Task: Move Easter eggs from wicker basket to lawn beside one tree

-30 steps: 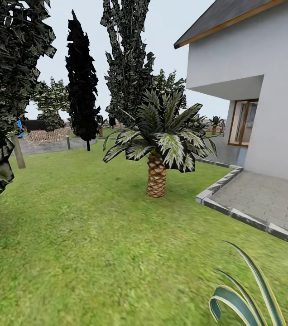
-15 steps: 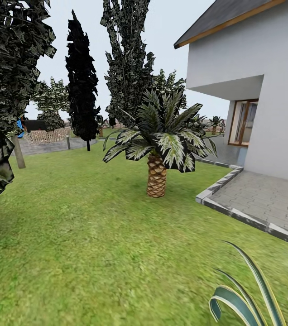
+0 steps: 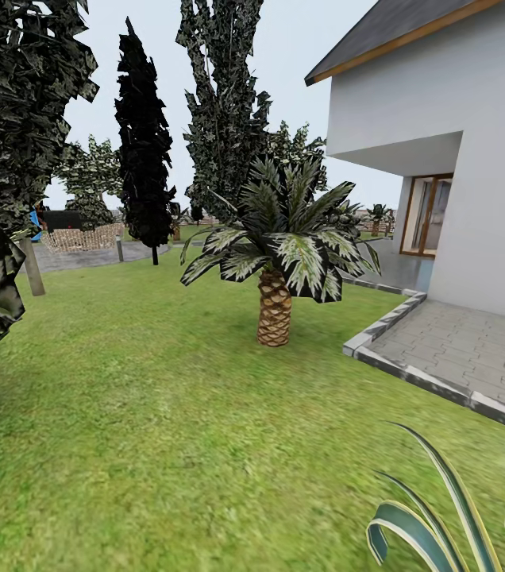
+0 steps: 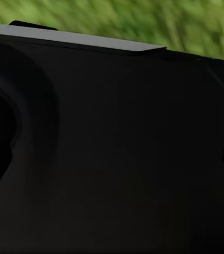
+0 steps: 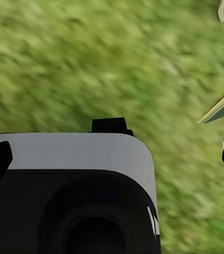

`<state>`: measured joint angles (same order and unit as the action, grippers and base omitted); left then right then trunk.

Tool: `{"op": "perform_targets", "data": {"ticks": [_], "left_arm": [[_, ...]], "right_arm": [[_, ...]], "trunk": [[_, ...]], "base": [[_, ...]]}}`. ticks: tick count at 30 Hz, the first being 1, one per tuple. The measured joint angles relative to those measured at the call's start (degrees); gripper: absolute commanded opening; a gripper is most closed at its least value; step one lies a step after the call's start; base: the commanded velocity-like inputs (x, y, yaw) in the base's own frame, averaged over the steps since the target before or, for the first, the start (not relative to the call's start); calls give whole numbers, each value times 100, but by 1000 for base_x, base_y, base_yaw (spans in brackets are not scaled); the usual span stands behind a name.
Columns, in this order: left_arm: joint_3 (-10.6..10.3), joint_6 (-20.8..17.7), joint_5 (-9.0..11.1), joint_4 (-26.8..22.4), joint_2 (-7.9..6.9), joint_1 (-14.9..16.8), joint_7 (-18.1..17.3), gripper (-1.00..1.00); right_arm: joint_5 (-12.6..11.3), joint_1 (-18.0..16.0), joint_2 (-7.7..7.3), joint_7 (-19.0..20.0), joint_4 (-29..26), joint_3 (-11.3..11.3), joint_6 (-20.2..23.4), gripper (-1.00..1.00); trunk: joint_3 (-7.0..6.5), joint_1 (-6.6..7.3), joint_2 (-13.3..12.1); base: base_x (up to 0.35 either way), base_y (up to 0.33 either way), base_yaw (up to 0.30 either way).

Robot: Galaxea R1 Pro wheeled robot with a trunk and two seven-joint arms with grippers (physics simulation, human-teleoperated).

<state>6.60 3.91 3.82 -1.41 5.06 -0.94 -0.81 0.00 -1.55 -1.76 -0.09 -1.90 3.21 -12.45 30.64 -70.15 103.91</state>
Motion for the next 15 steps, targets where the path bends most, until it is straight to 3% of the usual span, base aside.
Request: {"op": "perform_targets", "data": {"ticks": [15], "left_arm": [[-16,-3,-10,0,-26,0,0,100]], "right_arm": [[0,0,0,0,0,-2,0,100]], "trunk": [[0,0,0]], "base": [[0,0,0]]}}
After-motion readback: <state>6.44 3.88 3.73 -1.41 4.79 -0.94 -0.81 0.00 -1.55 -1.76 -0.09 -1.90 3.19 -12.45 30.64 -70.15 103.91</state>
